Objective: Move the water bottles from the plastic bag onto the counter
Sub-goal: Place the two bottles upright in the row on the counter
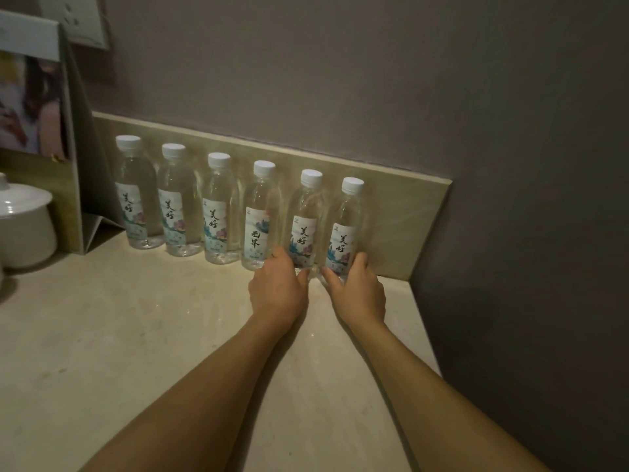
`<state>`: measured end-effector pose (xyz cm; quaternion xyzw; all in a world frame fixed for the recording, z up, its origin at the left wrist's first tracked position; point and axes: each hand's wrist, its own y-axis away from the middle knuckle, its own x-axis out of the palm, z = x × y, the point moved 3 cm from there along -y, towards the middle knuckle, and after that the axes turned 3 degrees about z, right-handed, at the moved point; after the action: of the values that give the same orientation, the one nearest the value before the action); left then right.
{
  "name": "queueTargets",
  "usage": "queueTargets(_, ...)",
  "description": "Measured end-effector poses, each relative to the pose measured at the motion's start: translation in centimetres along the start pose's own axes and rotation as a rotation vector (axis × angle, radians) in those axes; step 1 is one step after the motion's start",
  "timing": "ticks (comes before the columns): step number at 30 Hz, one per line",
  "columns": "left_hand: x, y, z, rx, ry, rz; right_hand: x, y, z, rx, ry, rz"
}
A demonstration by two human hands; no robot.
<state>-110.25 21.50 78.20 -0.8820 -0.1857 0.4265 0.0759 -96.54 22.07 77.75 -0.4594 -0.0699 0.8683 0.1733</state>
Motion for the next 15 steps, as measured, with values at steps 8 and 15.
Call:
queueTargets(8, -0.02, -0.03, 0.05, -0.007, 0.009, -0.001, 0.15, -0.02, 0.03, -0.012, 0.032, 0.009)
queueTargets(15, 0.02, -0.15, 0.13, -0.017, 0.009, 0.004, 0.20, -0.07, -0.03, -0.009, 0.029, 0.013)
